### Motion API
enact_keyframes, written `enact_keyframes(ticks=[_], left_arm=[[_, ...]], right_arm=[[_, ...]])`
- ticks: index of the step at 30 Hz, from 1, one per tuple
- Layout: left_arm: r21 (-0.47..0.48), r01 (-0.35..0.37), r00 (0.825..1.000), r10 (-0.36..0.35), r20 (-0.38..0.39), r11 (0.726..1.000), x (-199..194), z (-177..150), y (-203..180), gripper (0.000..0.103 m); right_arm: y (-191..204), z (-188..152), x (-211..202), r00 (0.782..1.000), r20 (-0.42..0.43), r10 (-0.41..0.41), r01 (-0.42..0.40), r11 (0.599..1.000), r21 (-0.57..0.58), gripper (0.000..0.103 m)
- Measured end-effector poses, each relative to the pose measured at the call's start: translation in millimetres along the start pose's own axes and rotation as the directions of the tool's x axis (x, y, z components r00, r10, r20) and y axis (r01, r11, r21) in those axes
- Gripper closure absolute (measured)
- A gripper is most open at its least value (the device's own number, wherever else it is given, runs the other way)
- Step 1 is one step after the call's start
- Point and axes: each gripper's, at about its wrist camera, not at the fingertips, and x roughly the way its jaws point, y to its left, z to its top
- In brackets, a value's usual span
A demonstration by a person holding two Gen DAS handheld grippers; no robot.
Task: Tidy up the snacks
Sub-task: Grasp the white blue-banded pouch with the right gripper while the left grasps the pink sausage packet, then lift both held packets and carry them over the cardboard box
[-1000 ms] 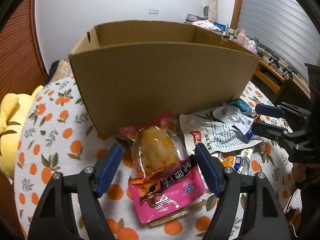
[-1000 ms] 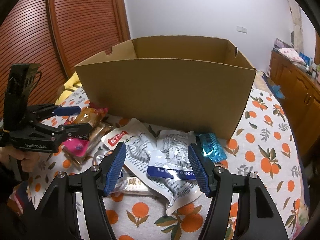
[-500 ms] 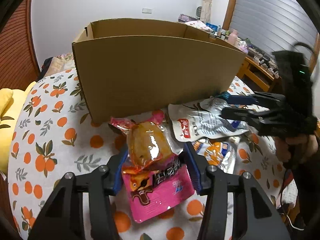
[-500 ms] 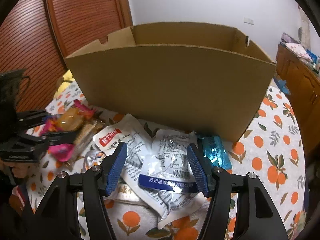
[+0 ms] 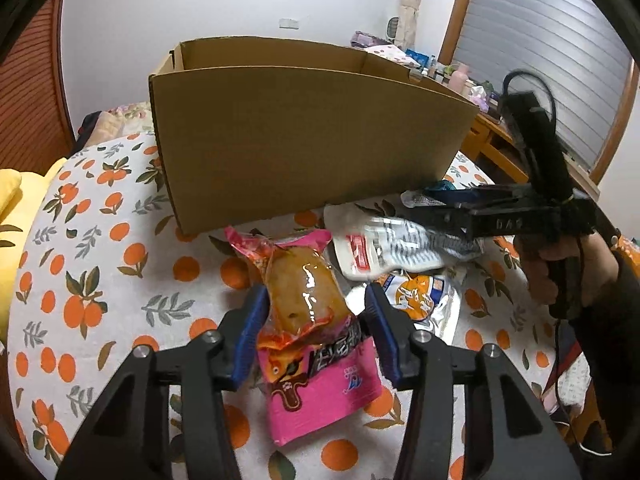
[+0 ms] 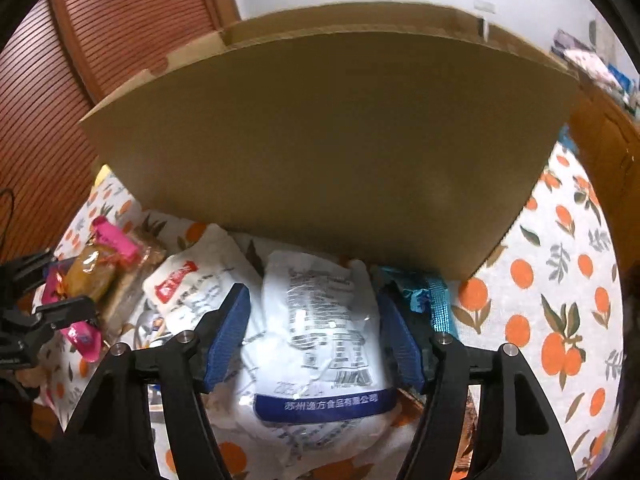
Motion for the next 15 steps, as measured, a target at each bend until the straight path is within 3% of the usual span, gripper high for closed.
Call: enact_keyframes(ticks=[4,15], left_arm=[[0.001,-0.005,1.0,0.005,-0.015,1.0,6.4,2.1,-0.2,0.049],[-0.003,0.008,1.0,-0.008,0.011,1.0,-1.6,-0.1,2.9,0.061]], right_arm=[[2.6,-2.5,-2.0,1.0,0.009,-0.029,0.029,0.999,-0.025,0.036],[7.3,-10.1,-11.3,0.999,0.008,-0.034,0.034,0.997,-0.073,0.042]])
